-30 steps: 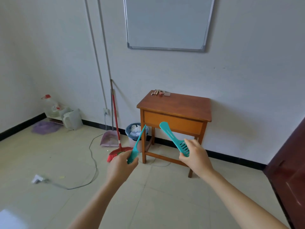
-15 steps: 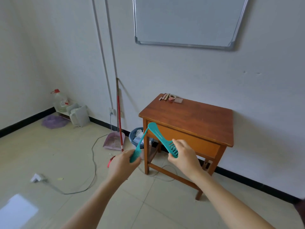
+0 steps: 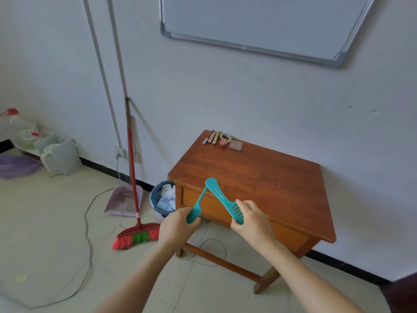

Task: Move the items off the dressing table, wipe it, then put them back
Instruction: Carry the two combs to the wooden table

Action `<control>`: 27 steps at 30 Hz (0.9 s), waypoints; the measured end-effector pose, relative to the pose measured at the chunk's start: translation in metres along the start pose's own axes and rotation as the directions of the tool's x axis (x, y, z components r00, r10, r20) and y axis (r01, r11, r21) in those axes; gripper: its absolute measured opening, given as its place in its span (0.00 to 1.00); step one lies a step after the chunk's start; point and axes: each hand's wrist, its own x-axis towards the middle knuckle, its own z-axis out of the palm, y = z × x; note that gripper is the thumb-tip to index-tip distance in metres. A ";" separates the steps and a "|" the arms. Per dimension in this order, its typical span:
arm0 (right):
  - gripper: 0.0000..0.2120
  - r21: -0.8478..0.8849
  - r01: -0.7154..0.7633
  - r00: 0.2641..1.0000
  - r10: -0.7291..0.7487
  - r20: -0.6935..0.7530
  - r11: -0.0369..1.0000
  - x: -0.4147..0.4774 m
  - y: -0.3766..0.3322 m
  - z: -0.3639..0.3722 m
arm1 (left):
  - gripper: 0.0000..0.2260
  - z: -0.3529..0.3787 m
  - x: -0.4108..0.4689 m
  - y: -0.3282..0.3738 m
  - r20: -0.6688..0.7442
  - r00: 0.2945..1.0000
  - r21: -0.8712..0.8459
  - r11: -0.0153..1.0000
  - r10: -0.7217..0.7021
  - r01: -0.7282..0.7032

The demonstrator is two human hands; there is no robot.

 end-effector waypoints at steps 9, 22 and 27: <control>0.26 0.074 -0.370 0.925 0.375 -0.067 0.926 0.087 0.038 0.006 | 0.10 0.033 0.140 0.009 0.178 0.982 0.007 0.998 0.065 -0.067; 0.26 0.143 -0.488 0.859 0.502 -0.097 0.861 0.197 0.179 0.005 | 0.14 0.155 0.307 0.100 0.288 0.957 0.320 0.946 -0.042 -0.055; 0.26 0.143 -0.428 0.898 0.438 -0.042 0.892 0.238 0.210 0.007 | 0.14 0.176 0.348 0.112 0.234 0.965 0.432 0.902 -0.118 0.006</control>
